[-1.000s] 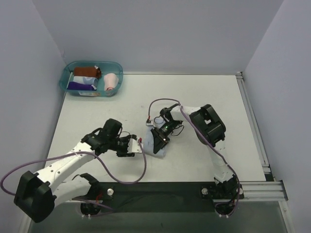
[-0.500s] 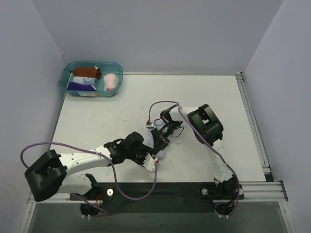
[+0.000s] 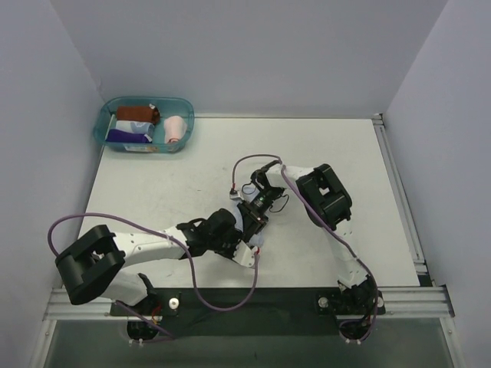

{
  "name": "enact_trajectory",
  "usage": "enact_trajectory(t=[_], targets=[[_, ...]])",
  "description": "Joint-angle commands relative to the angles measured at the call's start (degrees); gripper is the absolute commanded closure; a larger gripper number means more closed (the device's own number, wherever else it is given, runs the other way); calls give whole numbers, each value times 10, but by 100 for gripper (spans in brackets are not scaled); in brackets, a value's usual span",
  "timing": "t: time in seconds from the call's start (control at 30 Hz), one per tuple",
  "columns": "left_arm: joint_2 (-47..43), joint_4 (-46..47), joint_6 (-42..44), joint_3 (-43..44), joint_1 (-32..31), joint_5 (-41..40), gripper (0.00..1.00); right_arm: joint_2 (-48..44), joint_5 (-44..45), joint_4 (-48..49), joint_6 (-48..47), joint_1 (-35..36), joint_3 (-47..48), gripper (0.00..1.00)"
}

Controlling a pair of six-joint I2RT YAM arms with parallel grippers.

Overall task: Roll the towels
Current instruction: Roll the towel

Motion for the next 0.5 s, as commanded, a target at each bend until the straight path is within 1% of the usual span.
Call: enact_trajectory(t=[0.0,0.03,0.07,0.3,0.47], targets=[[6,-23,-54,-4,-5,-43,45,22,64,0,-37,1,14,100],[-7,-24,-54,-9,-4,-48,40,22,62,0,-40,1,11,100],[-15,-24,-54,-13,-5,-51,38,22,60,-3,-43,1,10,100],[-84,-23,-51,-13,-4,-38,37,22,58,-5,-52,2,9,100],[-67,-18,-39,-3,-2,-40,37,22,56,-8,-55,3,9,100]])
